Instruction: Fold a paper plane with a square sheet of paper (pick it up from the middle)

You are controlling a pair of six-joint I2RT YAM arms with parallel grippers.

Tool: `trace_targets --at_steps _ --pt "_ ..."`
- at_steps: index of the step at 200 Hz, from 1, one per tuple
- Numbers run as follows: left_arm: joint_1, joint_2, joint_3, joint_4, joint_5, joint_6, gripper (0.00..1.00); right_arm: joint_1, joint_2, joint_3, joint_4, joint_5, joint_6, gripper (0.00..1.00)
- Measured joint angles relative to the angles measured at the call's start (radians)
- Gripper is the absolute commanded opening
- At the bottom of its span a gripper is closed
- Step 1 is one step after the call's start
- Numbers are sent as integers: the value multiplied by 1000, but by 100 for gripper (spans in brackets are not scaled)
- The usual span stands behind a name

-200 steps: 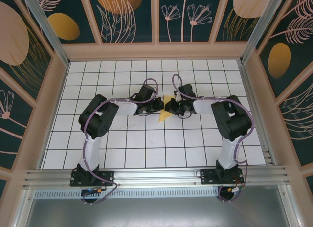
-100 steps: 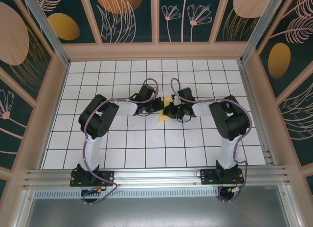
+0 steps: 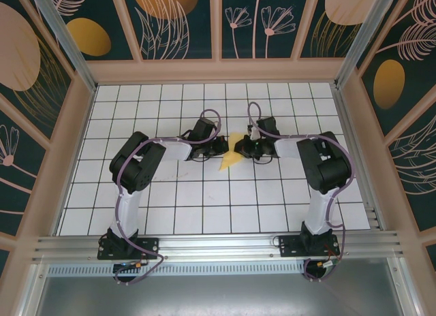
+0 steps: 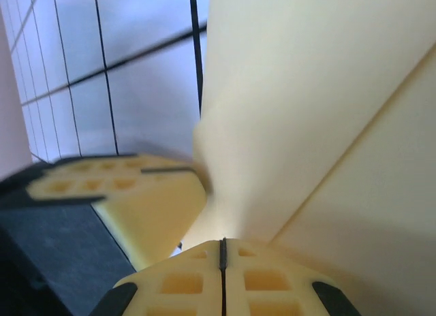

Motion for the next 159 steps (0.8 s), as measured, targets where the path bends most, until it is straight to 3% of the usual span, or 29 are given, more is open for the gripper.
trace_targets --at_steps 85,114,159 --pt "0 -2 11 -23 1 30 0 -13 81 76 -12 29 4 5" --pt "0 -29 -14 -19 33 40 14 -13 81 76 -13 32 4 5" --pt "-3 -131 -92 45 139 41 15 -14 81 76 -15 32 4 5"
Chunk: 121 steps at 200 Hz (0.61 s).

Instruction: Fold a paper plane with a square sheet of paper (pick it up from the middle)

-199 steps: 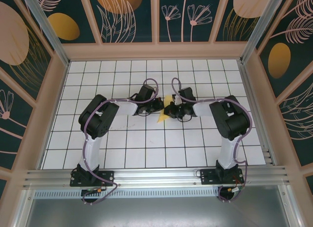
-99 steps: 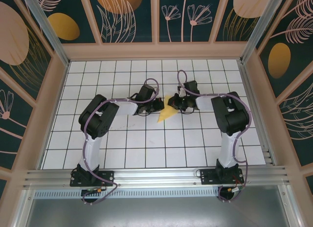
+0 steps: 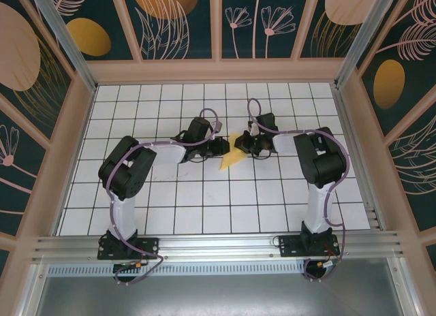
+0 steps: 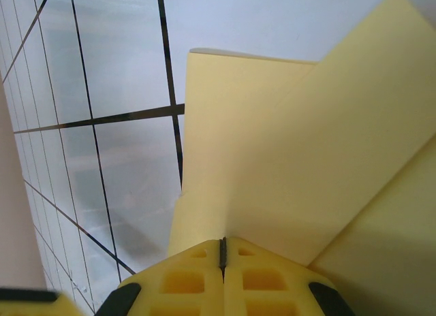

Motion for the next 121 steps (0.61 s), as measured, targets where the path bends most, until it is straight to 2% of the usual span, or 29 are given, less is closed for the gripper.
trace_targets --at_steps 64,121 --pt "-48 -4 -23 -18 0 -6 14 0 5 13 -21 0 0 5" --pt "-51 -4 -73 -44 0 -31 14 -2 14 34 -51 -5 0 5"
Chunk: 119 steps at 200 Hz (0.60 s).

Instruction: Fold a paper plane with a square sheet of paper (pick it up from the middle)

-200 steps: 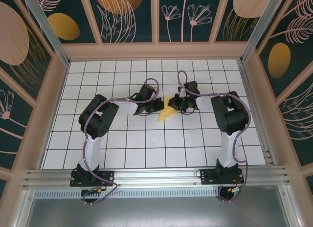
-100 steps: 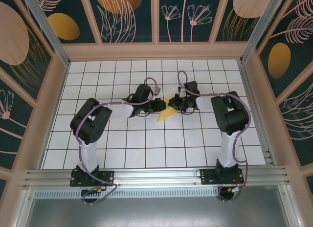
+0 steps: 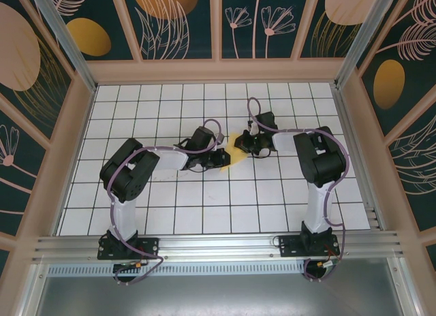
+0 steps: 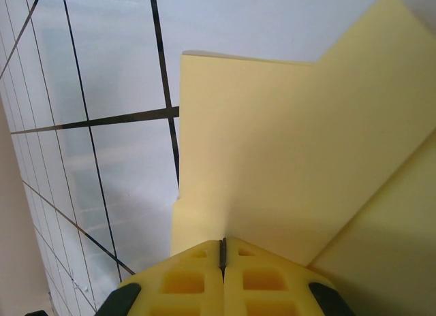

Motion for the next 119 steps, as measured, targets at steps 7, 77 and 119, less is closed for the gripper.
trace_targets --at_steps 7,77,119 --pt "0 0 0 -2 -1 -1 14 0 1 1 -2 -1 0 5" --pt "0 -1 -10 -37 -55 9 13 -5 6 8 -11 -13 0 5" --pt "0 -18 -23 -47 -84 13 12 -7 8 13 -18 -16 -1 5"
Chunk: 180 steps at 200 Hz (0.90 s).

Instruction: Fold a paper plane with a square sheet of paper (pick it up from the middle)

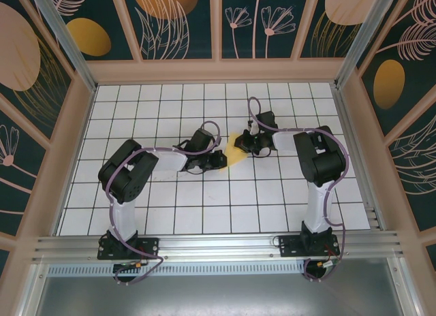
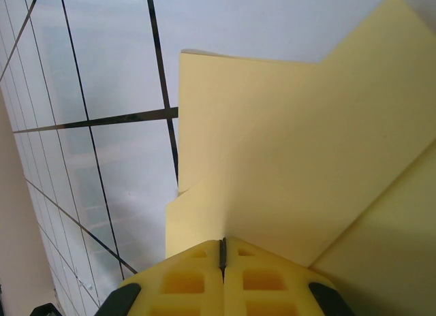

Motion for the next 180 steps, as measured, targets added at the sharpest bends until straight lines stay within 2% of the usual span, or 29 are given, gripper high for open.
trace_targets --at_steps 29,84,132,180 --pt "0 -13 -34 31 -2 0 11 -1 2 2 -2 -2 0 5" --pt "1 -41 -77 47 -3 19 3 -1 3 2 -3 -4 -1 5" --pt "1 -93 -94 -34 -21 53 5 -3 3 2 -3 -8 -3 6" --pt "0 -127 -92 -5 22 33 6 -3 5 4 -4 -9 -3 6"
